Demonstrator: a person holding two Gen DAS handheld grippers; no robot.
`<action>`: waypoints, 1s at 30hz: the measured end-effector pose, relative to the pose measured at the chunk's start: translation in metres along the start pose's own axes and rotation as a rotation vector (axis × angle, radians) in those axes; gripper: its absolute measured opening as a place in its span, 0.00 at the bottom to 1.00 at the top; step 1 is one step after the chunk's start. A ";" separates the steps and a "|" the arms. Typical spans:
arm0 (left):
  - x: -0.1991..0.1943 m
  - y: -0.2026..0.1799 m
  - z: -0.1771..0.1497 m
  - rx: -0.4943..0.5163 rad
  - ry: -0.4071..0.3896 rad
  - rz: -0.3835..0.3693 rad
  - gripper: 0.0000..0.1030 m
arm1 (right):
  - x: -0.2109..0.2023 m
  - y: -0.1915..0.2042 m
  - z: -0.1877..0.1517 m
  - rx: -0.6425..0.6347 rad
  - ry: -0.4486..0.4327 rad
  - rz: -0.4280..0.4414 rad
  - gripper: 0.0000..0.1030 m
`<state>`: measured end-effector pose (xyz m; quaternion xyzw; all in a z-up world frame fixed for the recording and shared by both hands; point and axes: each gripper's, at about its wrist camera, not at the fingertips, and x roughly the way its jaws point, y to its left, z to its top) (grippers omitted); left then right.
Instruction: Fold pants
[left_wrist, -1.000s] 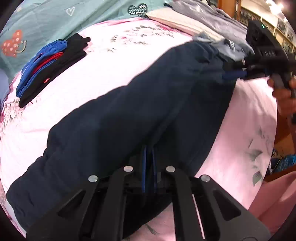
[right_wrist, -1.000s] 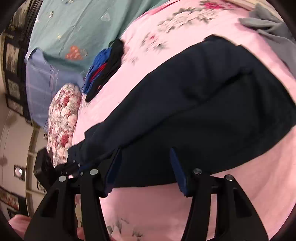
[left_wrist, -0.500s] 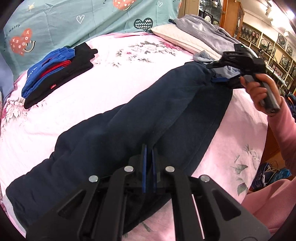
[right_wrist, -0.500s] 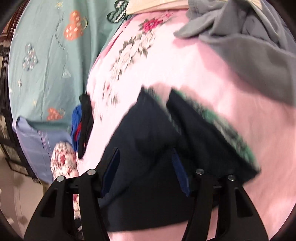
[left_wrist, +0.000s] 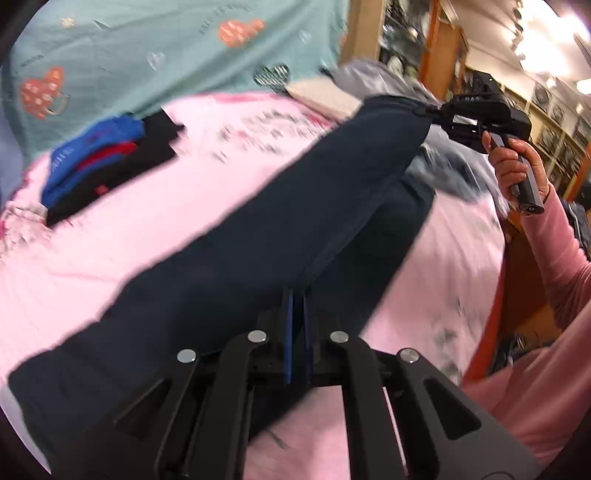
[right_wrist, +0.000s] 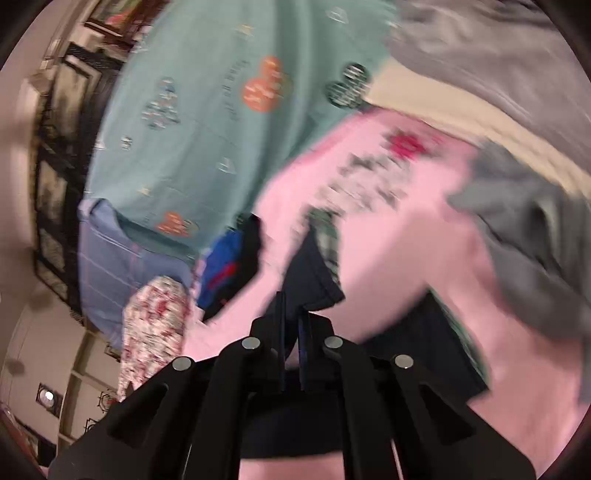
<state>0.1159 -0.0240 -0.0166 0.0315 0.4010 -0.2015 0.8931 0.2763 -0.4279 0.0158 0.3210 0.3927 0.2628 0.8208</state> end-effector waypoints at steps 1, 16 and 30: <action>0.008 -0.003 -0.006 0.004 0.028 -0.013 0.05 | 0.001 -0.016 -0.010 0.026 0.023 -0.042 0.05; 0.019 -0.012 -0.026 0.024 0.069 -0.025 0.06 | 0.006 -0.042 -0.021 0.057 0.074 -0.175 0.05; -0.028 -0.023 -0.032 0.154 0.010 0.026 0.79 | -0.039 -0.055 -0.047 0.088 0.020 -0.396 0.49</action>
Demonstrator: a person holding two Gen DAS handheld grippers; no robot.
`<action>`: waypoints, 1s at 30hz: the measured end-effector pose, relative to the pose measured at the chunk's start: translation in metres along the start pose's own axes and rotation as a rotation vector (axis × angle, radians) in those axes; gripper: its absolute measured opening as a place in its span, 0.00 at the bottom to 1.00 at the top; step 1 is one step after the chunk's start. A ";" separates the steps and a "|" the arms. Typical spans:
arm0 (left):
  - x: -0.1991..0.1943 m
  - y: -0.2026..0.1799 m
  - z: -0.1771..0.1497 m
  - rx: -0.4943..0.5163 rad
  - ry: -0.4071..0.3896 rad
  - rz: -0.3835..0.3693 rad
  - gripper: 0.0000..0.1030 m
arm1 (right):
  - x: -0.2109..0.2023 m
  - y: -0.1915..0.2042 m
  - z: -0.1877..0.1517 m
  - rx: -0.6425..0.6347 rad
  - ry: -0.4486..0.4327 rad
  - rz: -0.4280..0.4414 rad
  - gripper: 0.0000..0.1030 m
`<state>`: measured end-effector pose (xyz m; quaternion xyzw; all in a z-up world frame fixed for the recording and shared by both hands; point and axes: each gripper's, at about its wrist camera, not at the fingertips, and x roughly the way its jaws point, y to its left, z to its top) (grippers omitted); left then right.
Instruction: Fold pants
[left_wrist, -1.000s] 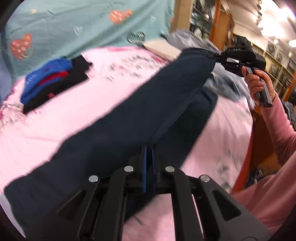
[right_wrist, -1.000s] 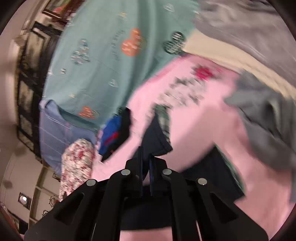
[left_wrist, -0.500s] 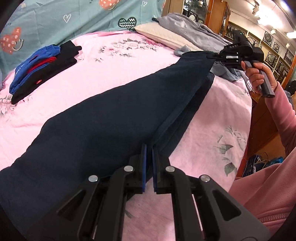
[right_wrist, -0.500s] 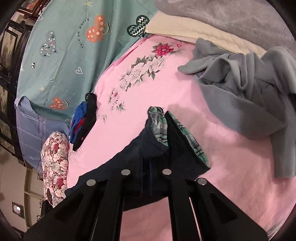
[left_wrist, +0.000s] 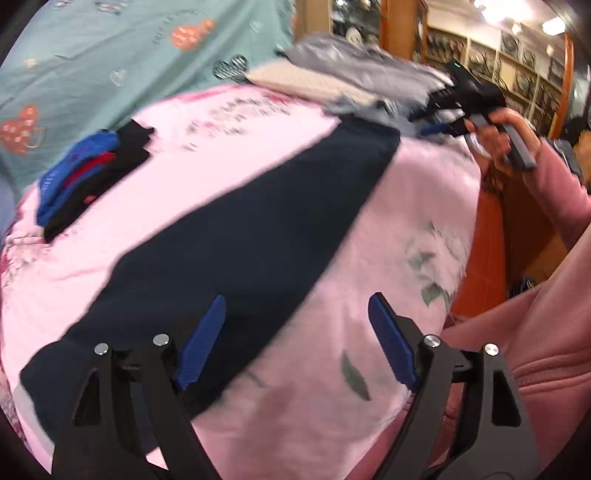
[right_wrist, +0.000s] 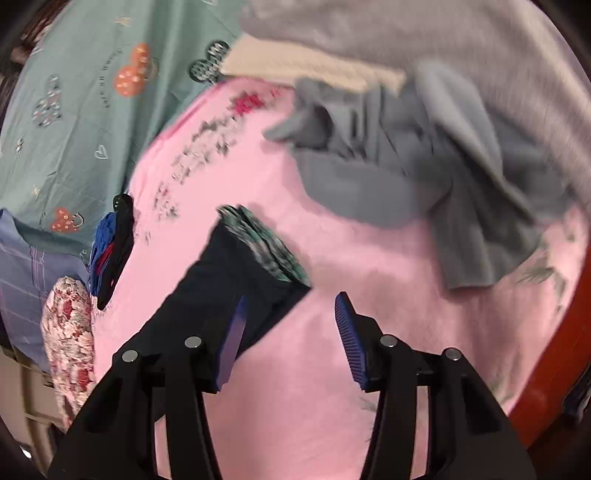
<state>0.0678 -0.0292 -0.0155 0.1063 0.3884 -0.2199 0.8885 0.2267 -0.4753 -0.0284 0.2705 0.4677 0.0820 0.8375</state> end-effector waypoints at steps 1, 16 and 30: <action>-0.003 0.011 0.002 -0.038 -0.010 0.010 0.79 | -0.006 0.017 -0.002 -0.054 -0.031 0.024 0.49; 0.007 0.070 -0.051 -0.308 0.092 0.160 0.79 | 0.090 0.153 -0.102 -0.632 0.258 0.160 0.49; -0.047 0.151 -0.093 -0.562 0.098 0.353 0.82 | 0.124 0.264 -0.127 -0.839 0.361 0.305 0.51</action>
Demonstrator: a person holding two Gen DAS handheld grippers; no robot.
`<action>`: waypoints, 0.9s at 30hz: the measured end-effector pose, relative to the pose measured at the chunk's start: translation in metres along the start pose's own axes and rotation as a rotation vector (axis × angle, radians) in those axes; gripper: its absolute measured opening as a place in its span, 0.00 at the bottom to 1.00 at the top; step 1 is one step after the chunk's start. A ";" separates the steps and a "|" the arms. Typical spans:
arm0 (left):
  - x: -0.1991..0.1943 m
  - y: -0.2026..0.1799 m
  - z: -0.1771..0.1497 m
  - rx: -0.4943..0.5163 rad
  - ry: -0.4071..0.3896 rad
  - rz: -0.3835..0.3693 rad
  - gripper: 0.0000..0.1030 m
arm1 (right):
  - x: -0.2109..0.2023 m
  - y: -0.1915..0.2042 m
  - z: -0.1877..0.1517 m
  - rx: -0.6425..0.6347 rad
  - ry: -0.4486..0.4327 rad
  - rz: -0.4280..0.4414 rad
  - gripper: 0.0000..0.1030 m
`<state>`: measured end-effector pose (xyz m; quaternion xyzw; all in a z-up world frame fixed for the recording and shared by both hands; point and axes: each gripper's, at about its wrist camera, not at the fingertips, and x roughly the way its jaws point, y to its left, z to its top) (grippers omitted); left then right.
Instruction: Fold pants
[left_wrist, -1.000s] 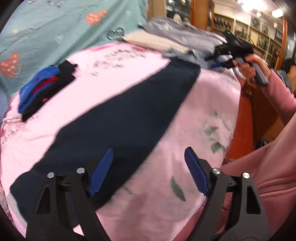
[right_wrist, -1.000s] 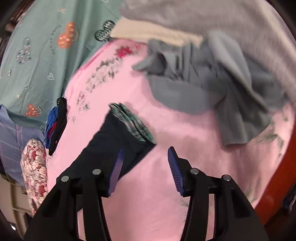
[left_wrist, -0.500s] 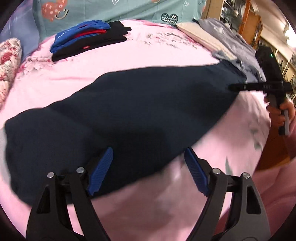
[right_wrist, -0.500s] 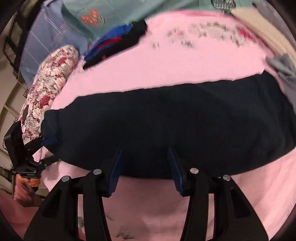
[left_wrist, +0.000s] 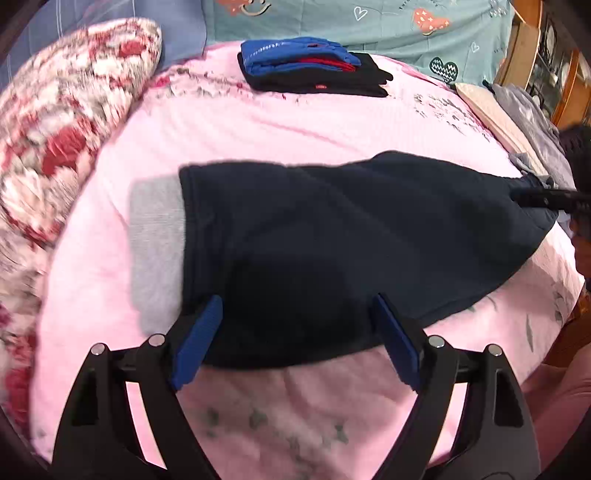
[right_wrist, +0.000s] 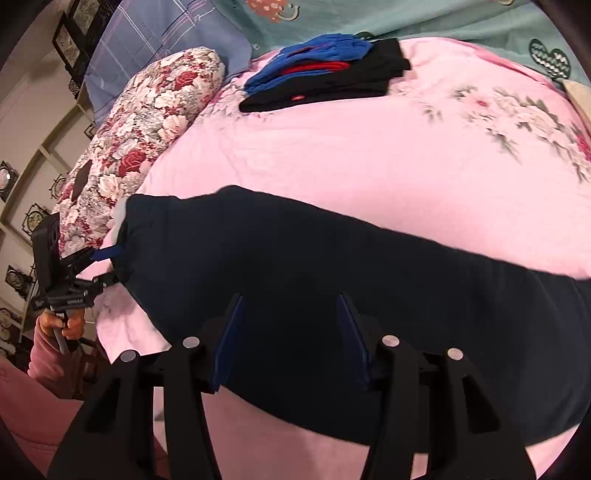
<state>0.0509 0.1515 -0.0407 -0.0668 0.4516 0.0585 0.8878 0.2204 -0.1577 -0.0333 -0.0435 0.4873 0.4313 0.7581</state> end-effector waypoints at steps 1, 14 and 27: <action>-0.008 0.000 0.005 0.002 -0.018 -0.014 0.82 | 0.001 0.003 0.008 -0.011 -0.008 0.038 0.51; 0.063 -0.050 0.043 0.072 0.096 -0.312 0.89 | 0.087 0.043 0.109 -0.219 0.142 0.203 0.51; 0.068 -0.042 0.037 0.060 0.046 -0.374 0.90 | 0.114 0.055 0.114 -0.358 0.473 0.375 0.51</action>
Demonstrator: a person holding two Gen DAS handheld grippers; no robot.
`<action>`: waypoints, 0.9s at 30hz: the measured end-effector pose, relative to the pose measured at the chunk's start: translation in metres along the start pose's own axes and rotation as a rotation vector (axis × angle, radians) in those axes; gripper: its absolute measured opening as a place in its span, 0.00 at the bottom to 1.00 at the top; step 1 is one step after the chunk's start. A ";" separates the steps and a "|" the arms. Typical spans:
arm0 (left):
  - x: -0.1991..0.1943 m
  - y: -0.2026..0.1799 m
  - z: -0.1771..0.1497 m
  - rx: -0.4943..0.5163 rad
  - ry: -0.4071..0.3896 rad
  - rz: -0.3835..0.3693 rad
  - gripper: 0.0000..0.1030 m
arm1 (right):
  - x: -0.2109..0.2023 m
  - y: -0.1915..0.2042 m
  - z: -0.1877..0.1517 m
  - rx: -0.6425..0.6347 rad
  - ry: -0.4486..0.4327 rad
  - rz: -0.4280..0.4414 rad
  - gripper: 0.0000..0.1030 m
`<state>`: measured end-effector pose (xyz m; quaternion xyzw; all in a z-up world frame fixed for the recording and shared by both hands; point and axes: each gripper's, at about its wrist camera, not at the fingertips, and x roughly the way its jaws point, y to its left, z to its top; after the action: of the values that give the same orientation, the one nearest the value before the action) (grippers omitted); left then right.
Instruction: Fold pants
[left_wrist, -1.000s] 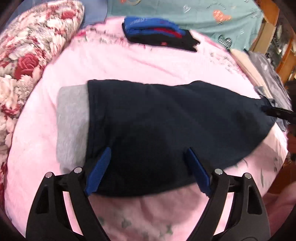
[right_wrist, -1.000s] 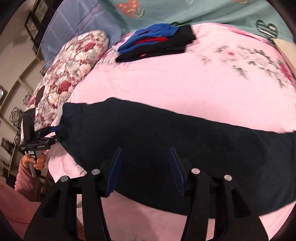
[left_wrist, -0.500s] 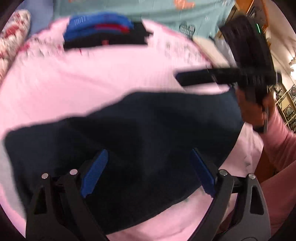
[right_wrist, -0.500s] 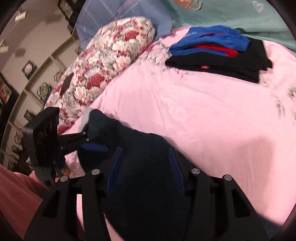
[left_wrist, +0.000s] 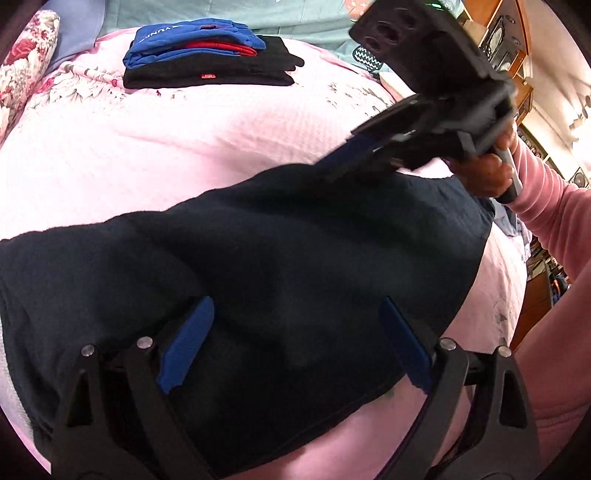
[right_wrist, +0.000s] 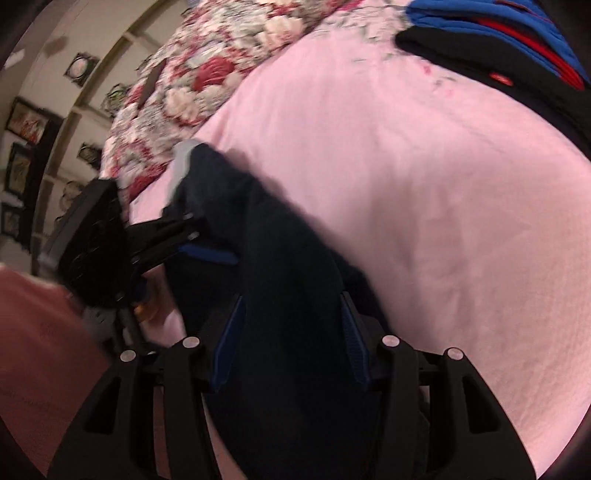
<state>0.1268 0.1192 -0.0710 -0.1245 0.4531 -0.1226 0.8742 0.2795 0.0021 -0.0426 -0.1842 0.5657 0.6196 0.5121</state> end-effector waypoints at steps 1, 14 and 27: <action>0.000 0.001 0.001 -0.002 -0.001 -0.004 0.91 | 0.001 0.002 -0.002 -0.009 0.014 0.022 0.51; 0.002 -0.007 -0.001 0.034 0.008 0.024 0.92 | 0.026 -0.024 0.003 0.042 0.109 0.198 0.69; 0.001 -0.010 -0.002 0.049 0.007 0.051 0.94 | 0.002 -0.082 0.001 0.228 -0.224 0.172 0.44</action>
<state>0.1249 0.1095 -0.0695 -0.0909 0.4561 -0.1118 0.8782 0.3480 -0.0091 -0.0860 -0.0056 0.5853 0.6096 0.5346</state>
